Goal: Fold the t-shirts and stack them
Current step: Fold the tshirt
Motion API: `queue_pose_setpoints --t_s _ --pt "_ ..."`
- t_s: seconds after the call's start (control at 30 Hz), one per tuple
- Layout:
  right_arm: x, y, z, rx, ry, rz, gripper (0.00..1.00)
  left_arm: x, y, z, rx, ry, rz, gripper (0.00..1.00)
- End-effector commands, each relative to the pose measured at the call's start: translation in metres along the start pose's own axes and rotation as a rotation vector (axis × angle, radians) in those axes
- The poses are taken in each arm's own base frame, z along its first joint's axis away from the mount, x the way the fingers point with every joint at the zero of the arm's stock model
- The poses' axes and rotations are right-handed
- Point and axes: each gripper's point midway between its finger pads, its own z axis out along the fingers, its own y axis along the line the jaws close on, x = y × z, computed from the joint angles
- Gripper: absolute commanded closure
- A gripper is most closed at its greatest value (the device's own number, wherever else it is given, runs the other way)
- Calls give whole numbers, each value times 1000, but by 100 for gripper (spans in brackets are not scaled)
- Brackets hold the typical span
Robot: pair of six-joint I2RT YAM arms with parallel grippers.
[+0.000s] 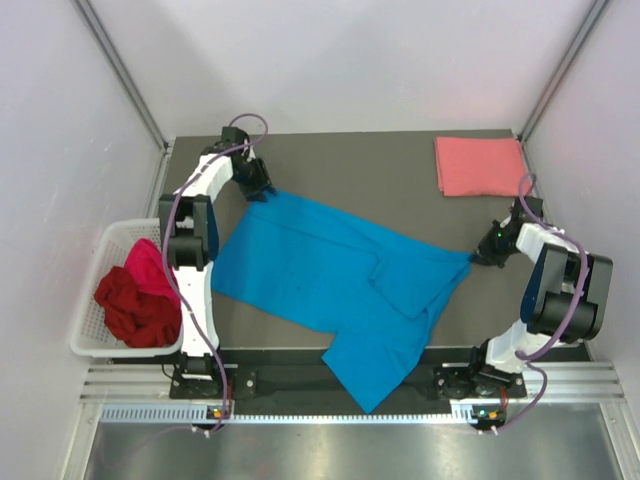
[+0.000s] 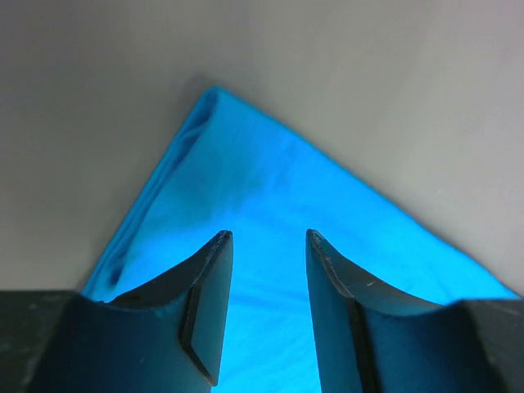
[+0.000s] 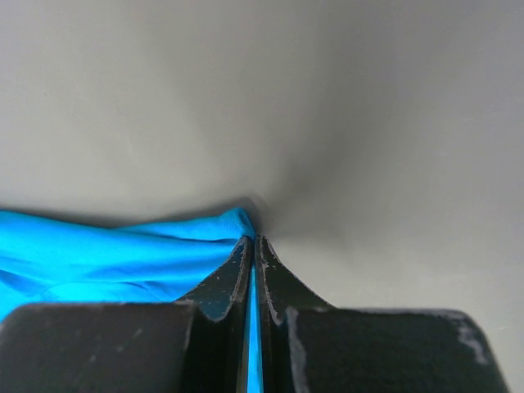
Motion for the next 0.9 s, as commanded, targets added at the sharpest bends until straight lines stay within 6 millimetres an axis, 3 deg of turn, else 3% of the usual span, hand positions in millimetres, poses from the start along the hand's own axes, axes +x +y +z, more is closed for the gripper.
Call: queue_pose_setpoints --t_s 0.0,0.13,0.23,0.27,0.33,0.37,0.43,0.47,0.5,0.57,0.6,0.63,0.7,0.73,0.77,0.8,0.87 --pt "-23 -1 -4 8 -53 -19 99 -18 -3 -45 -41 -111 54 54" --pt "-38 5 -5 3 -80 -13 99 -4 1 -37 -38 -64 31 56" --pt "-68 15 -7 -5 -131 11 99 -2 -4 -38 -11 -75 25 57" --pt "-91 26 -13 -26 -181 9 99 0 -6 -39 2 -72 24 57" --pt "-108 28 -6 -16 -188 13 99 -1 -13 -43 23 -79 25 57" --pt "-129 37 -13 -21 -229 -4 99 1 -17 -43 33 -73 28 57" --pt "-143 35 -3 5 -225 -14 99 2 -20 -46 37 -74 28 55" --pt "-162 41 -8 0 -259 -29 99 7 -23 -46 43 -63 32 55" --pt "-162 36 3 24 -230 -25 99 10 -24 -47 46 -57 32 55" --pt "-177 42 2 20 -243 -33 94 21 -30 -50 56 -48 42 54" --pt "-175 37 8 43 -221 -26 89 25 -32 -52 53 -45 51 54" --pt "-175 35 6 68 -212 -22 71 27 -36 -60 55 -57 70 54" --pt "-185 38 -12 136 -242 -48 54 43 -34 -64 28 -36 87 54" --pt "-173 32 -23 201 -200 -55 44 44 -34 -75 8 -58 102 54" --pt "-171 39 -33 231 -207 -87 41 56 -27 -76 -24 -39 106 53" --pt "-170 43 -55 252 -238 -105 39 61 -27 -91 -36 -52 118 54" --pt "-146 48 -70 264 -209 -146 37 81 -7 -95 -106 -32 124 54"
